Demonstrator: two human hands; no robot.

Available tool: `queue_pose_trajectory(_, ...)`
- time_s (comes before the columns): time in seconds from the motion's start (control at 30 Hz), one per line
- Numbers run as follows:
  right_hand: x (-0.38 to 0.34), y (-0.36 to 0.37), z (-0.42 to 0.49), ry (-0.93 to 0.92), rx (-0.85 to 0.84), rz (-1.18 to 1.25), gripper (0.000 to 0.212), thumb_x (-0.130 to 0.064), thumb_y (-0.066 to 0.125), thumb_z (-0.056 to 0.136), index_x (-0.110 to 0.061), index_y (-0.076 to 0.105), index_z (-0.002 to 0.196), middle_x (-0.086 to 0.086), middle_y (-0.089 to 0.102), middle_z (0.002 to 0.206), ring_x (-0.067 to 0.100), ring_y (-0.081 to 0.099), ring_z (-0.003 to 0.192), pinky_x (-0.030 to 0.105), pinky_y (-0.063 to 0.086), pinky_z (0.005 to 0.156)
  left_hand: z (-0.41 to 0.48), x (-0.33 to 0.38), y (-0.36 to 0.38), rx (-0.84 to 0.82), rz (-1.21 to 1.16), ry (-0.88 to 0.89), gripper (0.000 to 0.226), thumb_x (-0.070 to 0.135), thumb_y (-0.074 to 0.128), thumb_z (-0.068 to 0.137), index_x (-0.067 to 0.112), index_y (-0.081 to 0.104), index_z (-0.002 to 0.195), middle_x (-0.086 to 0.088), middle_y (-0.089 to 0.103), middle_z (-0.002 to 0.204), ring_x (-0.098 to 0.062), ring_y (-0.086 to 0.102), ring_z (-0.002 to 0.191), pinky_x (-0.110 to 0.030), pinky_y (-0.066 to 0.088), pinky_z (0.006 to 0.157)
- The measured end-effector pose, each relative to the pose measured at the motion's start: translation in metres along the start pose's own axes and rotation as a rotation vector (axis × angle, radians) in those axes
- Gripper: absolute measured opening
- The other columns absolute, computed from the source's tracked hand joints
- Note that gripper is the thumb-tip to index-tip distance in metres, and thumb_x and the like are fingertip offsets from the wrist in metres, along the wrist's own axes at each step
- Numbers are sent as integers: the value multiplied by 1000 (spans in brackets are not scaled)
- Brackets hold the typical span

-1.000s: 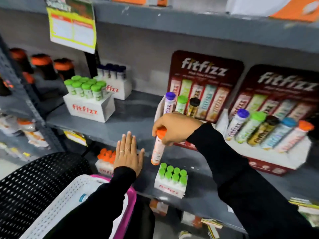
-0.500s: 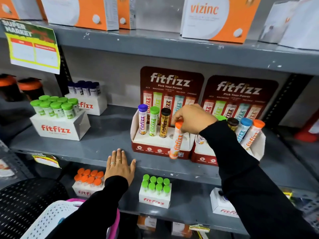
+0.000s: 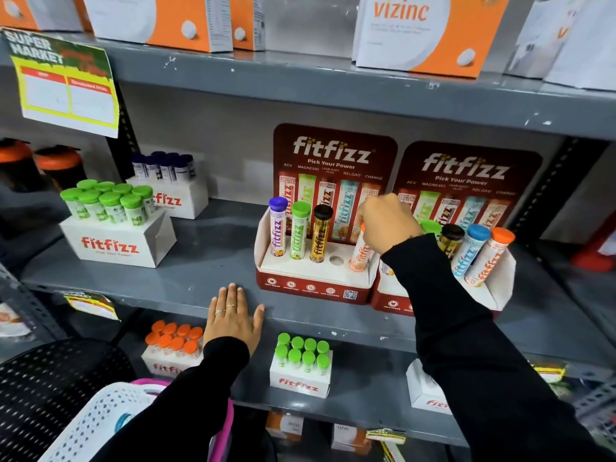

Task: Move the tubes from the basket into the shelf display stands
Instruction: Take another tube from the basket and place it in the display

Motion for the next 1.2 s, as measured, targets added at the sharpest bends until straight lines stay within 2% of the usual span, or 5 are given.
queue_pose_trajectory(0.43, 16, 13, 4, 72, -3, 20, 28, 6, 53, 88, -4, 69, 109, 18, 66, 115, 34, 63, 106, 40, 55, 90, -1, 0, 0, 16, 11, 13, 67, 49, 16, 95, 6, 8, 146, -9, 5, 157, -22, 0, 145, -35, -2, 118)
queue_pose_trajectory(0.83, 33, 33, 43, 138, -202, 93, 39, 0, 57, 89, -11, 60, 126, 16, 53, 133, 32, 57, 115, 39, 52, 95, 1, -1, -1, -2, 37, 39, 68, 50, 14, 95, 7, 5, 147, -9, 3, 158, -22, -1, 145, -35, -2, 119)
queue_pose_trajectory(1.0, -6, 23, 23, -31, -88, 20, 62, 15, 48, 85, -9, 44, 142, 19, 50, 138, 37, 48, 127, 44, 46, 105, -1, -5, 3, 12, 19, 60, 77, 58, 6, 90, 4, 12, 145, -11, 8, 157, -25, 3, 145, -35, -2, 119)
queue_pose_trajectory(1.1, -65, 24, 6, -181, 54, 50, 62, 10, 56, 81, -5, 44, 139, 16, 48, 140, 38, 32, 138, 43, 27, 117, -18, -22, 3, 85, -46, 33, 90, 61, -2, 88, -4, 34, 137, -21, 33, 147, -36, 27, 138, -33, -2, 114)
queue_pose_trajectory(1.2, -150, 59, -20, -486, 156, 168, 49, 18, 57, 71, 4, 63, 118, 24, 61, 126, 44, 46, 129, 45, 42, 106, -50, -55, 33, 20, -101, -26, 79, 55, 7, 92, -7, 32, 136, -25, 36, 144, -34, 24, 137, -36, 4, 113)
Point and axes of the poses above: each hand's wrist, its own z-axis towards the middle knuckle, its own y-axis out of the palm, x = y × z, the point moved 9 cm from there along z, towards the middle knuckle
